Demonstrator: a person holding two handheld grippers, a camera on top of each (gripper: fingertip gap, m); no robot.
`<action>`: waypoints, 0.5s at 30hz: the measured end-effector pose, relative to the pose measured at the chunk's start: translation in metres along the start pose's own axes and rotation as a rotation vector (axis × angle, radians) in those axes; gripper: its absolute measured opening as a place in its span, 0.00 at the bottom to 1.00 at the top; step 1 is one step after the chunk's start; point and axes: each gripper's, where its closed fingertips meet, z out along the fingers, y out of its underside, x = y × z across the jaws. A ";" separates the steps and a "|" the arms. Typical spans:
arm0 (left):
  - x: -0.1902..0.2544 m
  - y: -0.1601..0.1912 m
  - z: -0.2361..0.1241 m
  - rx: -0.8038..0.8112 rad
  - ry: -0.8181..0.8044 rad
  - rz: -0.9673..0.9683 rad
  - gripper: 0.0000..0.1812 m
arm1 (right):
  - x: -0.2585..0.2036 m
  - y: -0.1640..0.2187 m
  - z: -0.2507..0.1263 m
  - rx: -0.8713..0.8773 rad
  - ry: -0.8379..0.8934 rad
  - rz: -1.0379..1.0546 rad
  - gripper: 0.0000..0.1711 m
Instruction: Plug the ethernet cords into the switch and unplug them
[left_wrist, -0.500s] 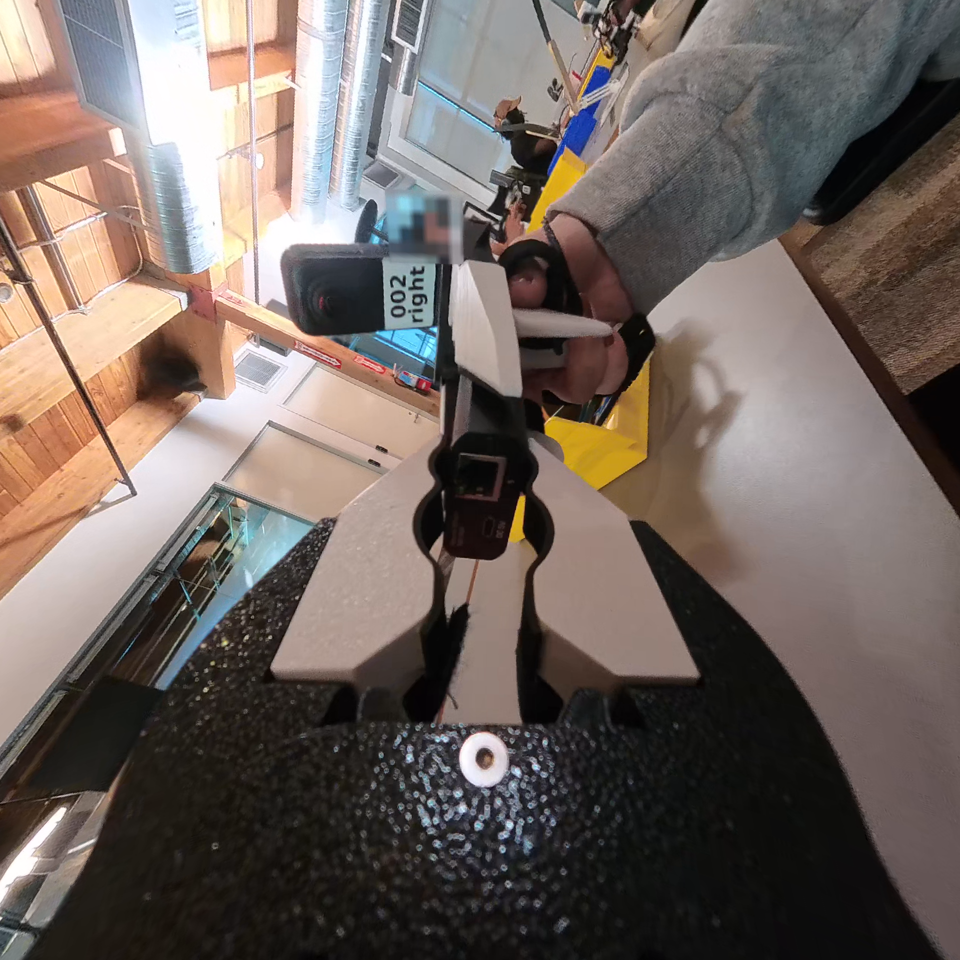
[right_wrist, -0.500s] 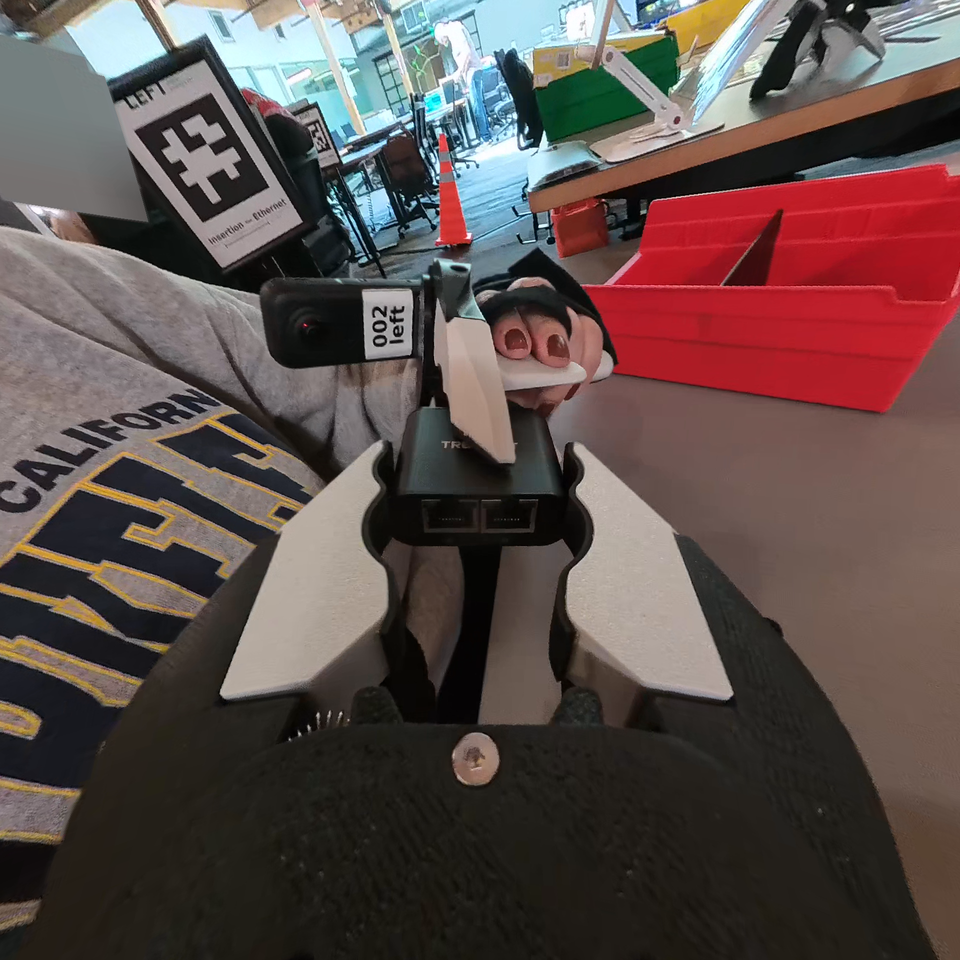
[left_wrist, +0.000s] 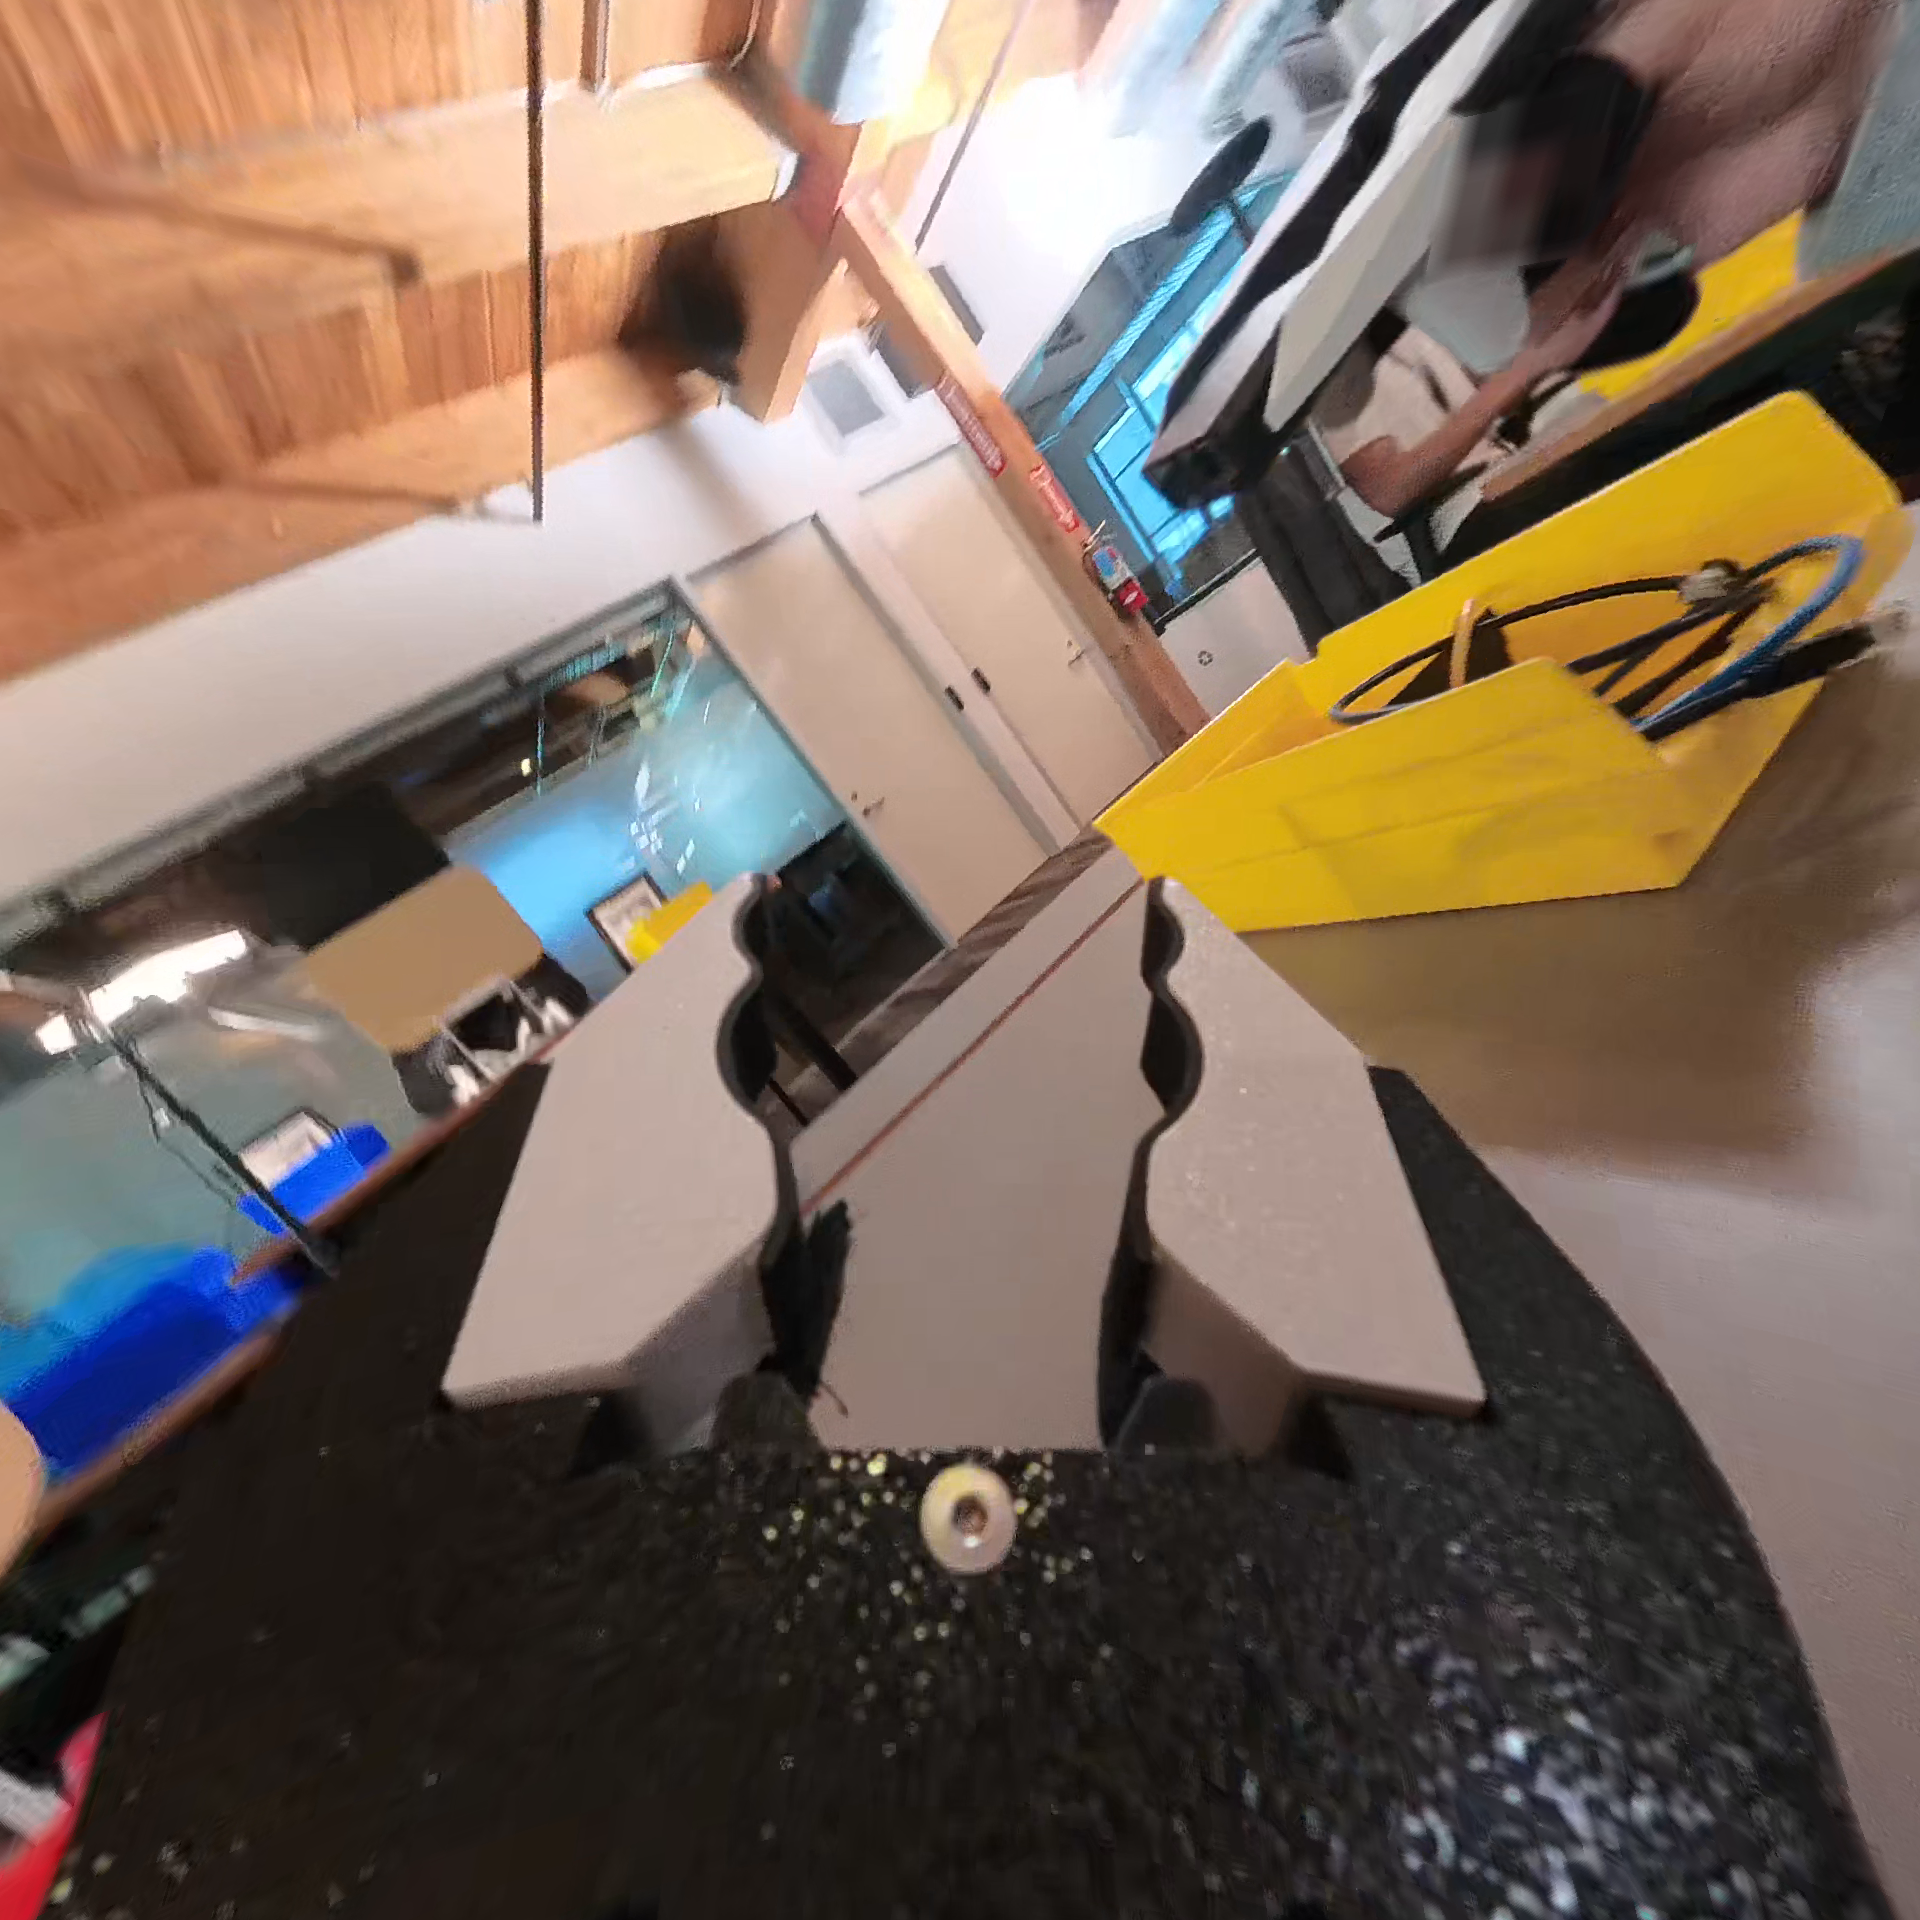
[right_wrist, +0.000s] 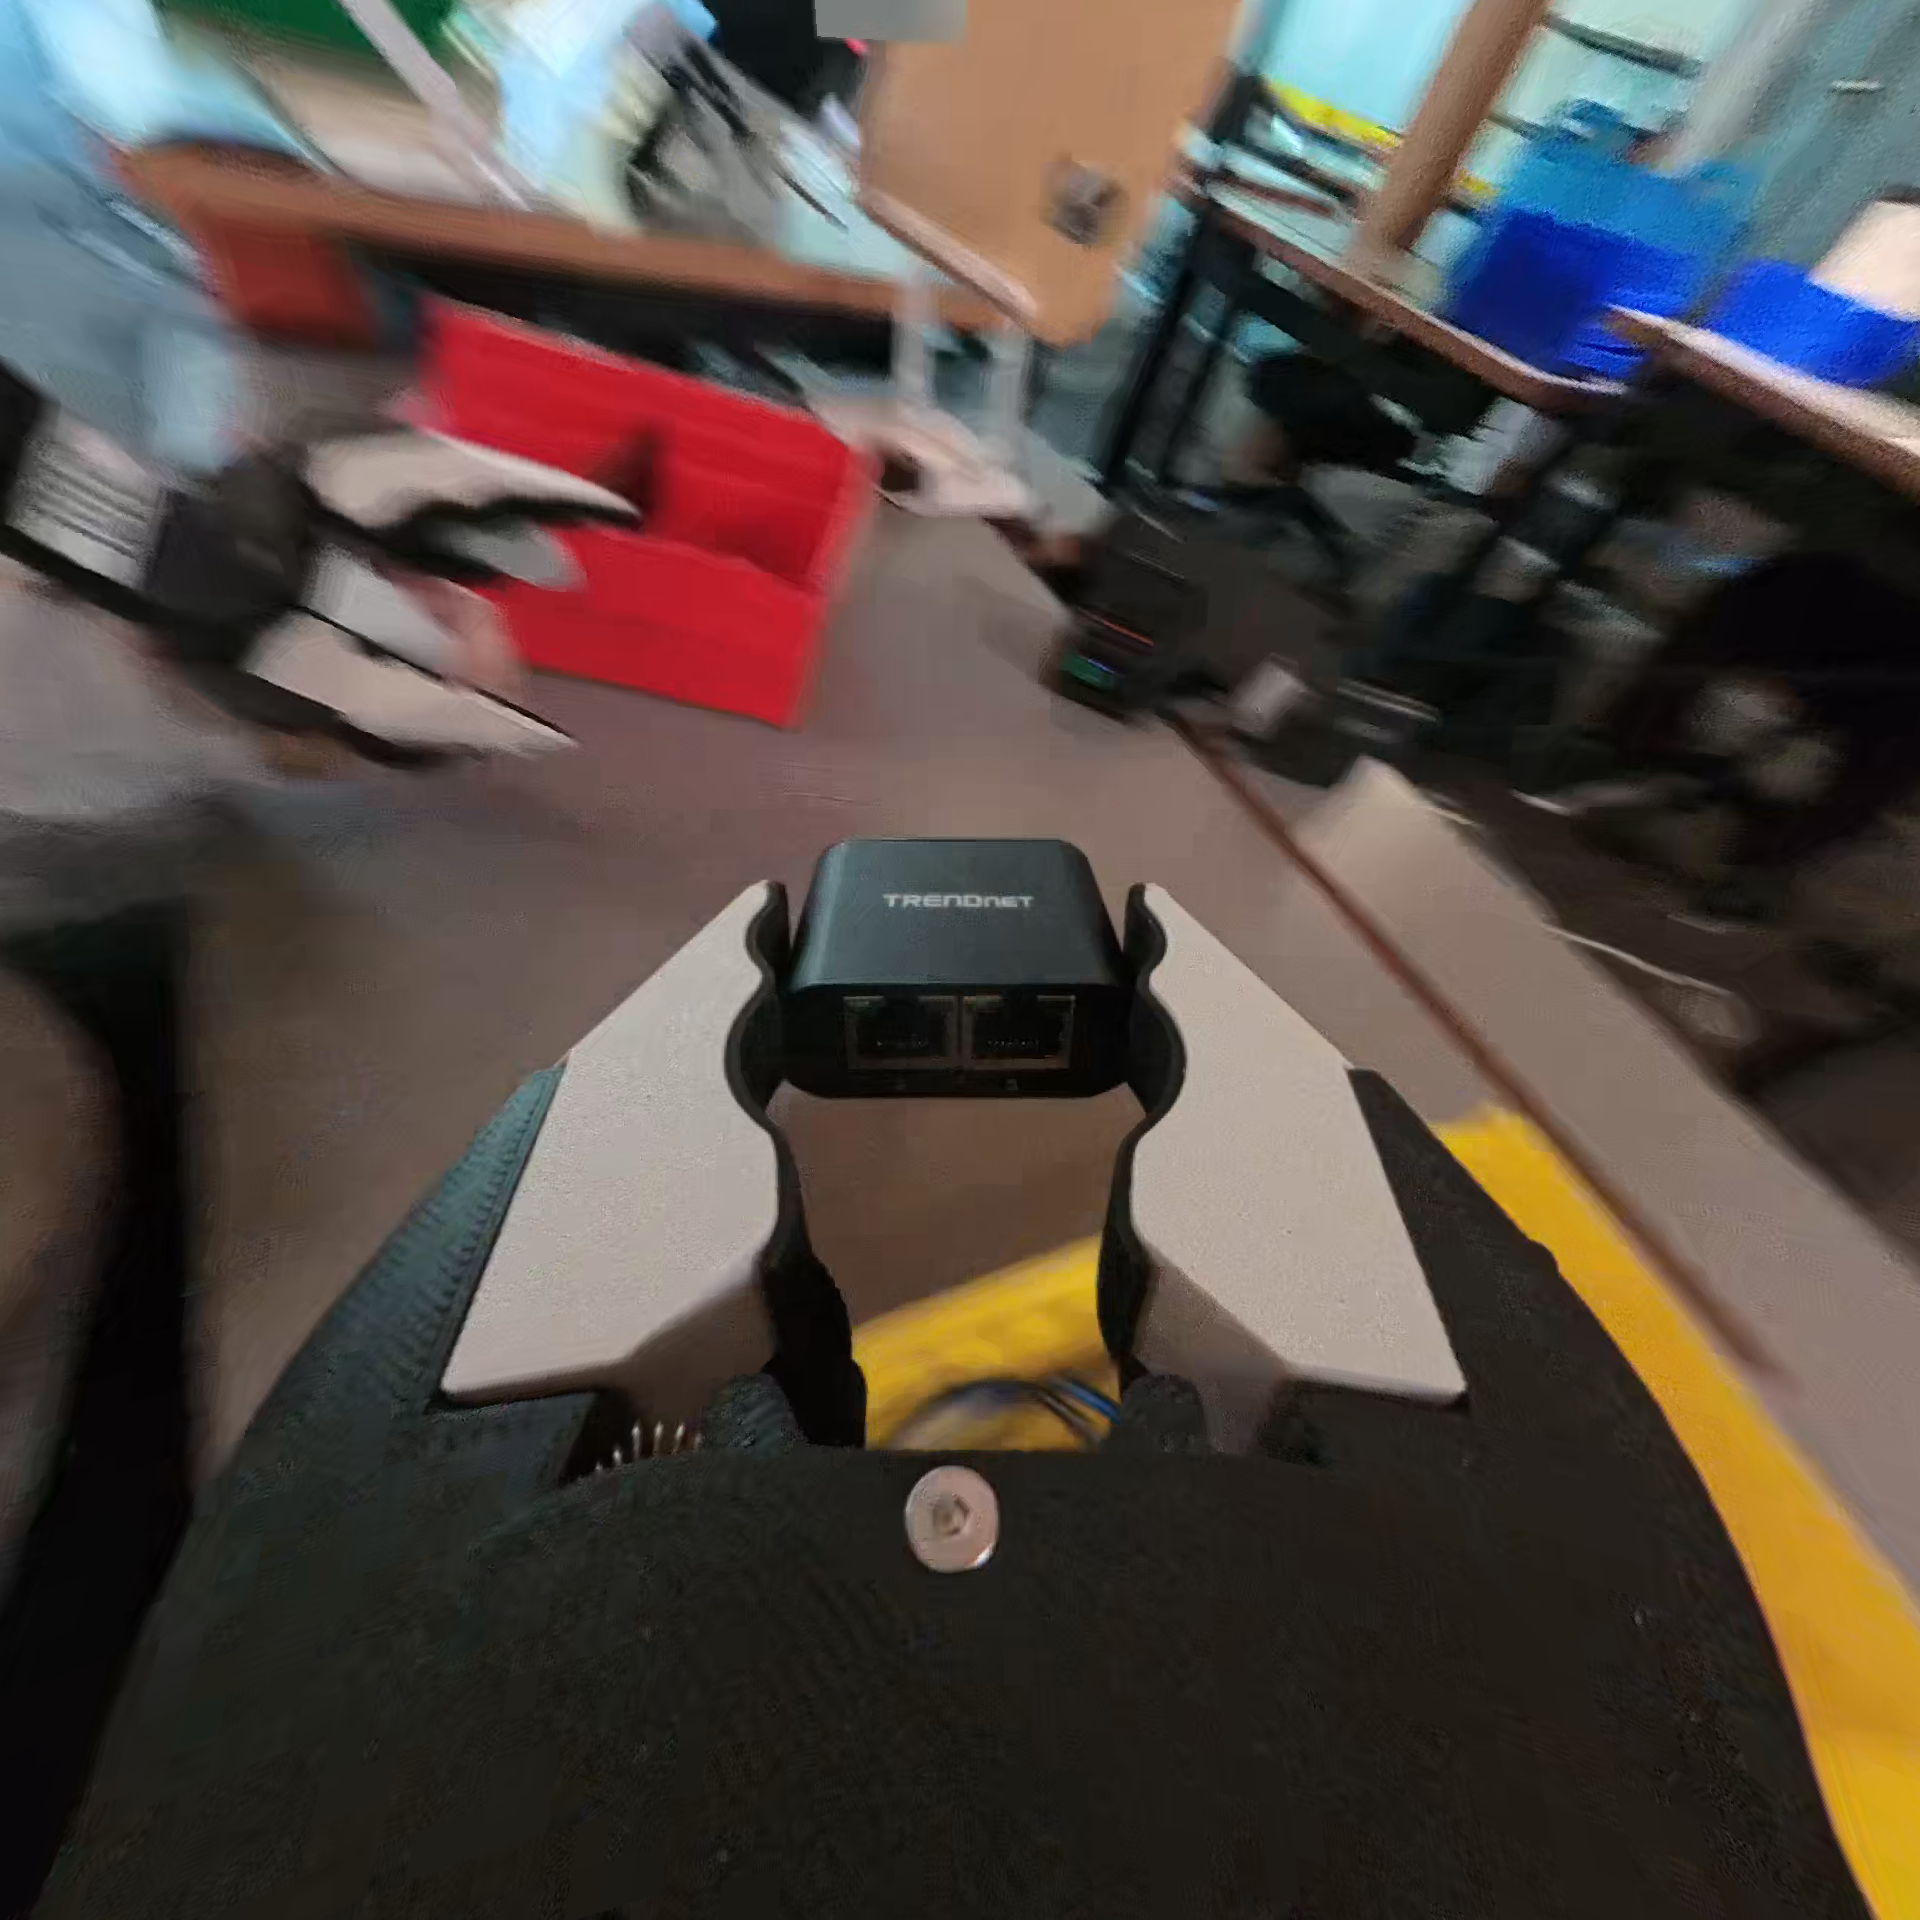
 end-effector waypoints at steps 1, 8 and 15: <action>-0.001 0.011 0.002 -0.019 -0.013 -0.051 0.38 | 0.030 0.009 -0.007 -0.081 0.092 -0.056 0.37; -0.004 0.065 0.005 -0.149 -0.097 -0.192 0.32 | 0.166 0.121 -0.004 -0.769 0.159 -0.185 0.37; -0.003 0.070 0.005 -0.150 -0.089 -0.223 0.30 | 0.165 0.215 0.026 -1.126 -0.101 -0.071 0.37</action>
